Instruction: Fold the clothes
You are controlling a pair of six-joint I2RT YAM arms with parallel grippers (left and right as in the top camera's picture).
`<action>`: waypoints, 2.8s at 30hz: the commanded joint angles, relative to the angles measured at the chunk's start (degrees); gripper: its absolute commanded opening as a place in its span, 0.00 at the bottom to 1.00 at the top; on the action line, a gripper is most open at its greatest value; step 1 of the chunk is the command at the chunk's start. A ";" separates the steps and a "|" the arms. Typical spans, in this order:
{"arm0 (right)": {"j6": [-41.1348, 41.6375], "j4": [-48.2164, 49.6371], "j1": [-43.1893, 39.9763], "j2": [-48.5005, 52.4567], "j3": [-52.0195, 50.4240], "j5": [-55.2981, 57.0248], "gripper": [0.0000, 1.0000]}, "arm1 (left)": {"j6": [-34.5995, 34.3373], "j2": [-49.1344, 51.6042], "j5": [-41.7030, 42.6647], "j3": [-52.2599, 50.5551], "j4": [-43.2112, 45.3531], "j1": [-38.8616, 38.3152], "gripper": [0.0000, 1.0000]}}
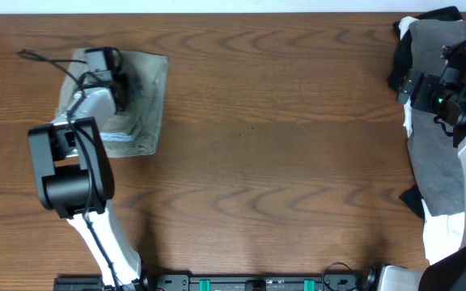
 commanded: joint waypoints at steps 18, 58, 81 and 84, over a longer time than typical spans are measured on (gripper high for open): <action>0.57 0.13 -0.04 0.31 -0.31 0.09 0.99 | -1.33 -11.85 1.68 -0.37 -14.51 1.36 0.15; 0.57 0.15 -0.04 0.31 -0.31 0.09 0.99 | -6.99 -22.69 7.58 -15.43 -15.63 0.61 0.15; 0.57 0.15 -0.04 0.31 -0.31 0.11 0.99 | -8.52 -20.00 3.34 -15.45 9.18 11.45 0.23; 0.57 0.15 -0.04 0.31 -0.31 0.09 0.99 | -8.61 -17.53 -1.57 -15.47 8.72 12.02 0.22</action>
